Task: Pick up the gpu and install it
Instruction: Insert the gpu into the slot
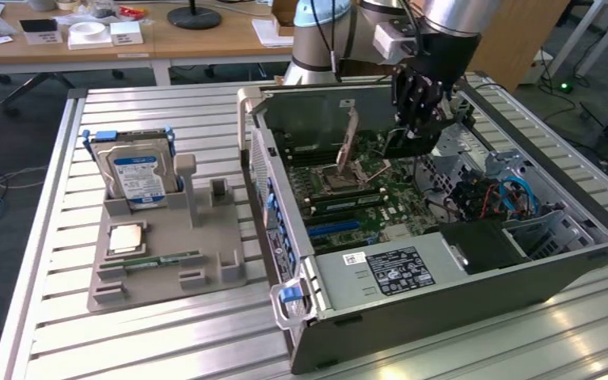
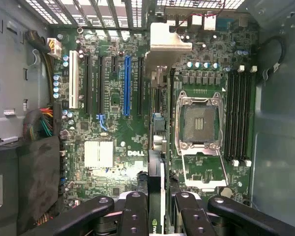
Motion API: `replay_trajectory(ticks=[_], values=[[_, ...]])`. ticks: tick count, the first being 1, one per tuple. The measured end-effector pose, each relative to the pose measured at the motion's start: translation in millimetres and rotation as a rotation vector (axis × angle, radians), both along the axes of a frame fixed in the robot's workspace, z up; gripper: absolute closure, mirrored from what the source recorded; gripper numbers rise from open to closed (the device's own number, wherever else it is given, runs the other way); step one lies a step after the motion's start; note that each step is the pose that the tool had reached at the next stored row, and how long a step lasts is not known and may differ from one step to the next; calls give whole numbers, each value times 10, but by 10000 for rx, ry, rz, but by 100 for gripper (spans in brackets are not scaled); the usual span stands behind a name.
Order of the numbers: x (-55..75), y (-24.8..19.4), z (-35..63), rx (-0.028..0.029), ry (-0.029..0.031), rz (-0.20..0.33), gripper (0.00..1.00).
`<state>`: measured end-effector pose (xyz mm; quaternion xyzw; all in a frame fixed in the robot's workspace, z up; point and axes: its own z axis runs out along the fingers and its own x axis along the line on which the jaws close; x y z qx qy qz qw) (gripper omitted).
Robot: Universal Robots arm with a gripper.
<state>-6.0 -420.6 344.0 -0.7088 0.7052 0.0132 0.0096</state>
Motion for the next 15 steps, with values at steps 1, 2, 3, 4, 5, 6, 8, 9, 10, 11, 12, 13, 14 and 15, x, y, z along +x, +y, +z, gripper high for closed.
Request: replay_trajectory(ticks=[1, 2, 3, 4, 5, 6, 8, 9, 10, 11, 12, 13, 14, 15], values=[[0, 0, 0, 0, 0, 1, 74], [0, 0, 0, 0, 0, 1, 74], [0, 0, 0, 0, 0, 0, 74], [0, 0, 0, 0, 0, 0, 74], [-1, 0, 0, 0, 0, 0, 74], [-4, 0, 0, 0, -1, -2, 74], [-11, 0, 0, 1, 0, 0, 74], [-16, 0, 0, 1, 0, 0, 74], [-21, 0, 0, 0, 0, 0, 74], [-26, 0, 0, 1, -1, 0, 74], [-31, 0, 0, 1, -1, 1, 74], [-38, 0, 0, 1, -2, 0, 74], [-46, 0, 0, 3, -5, 0, 74], [-59, -2, 0, 9, -12, 0, 74]])
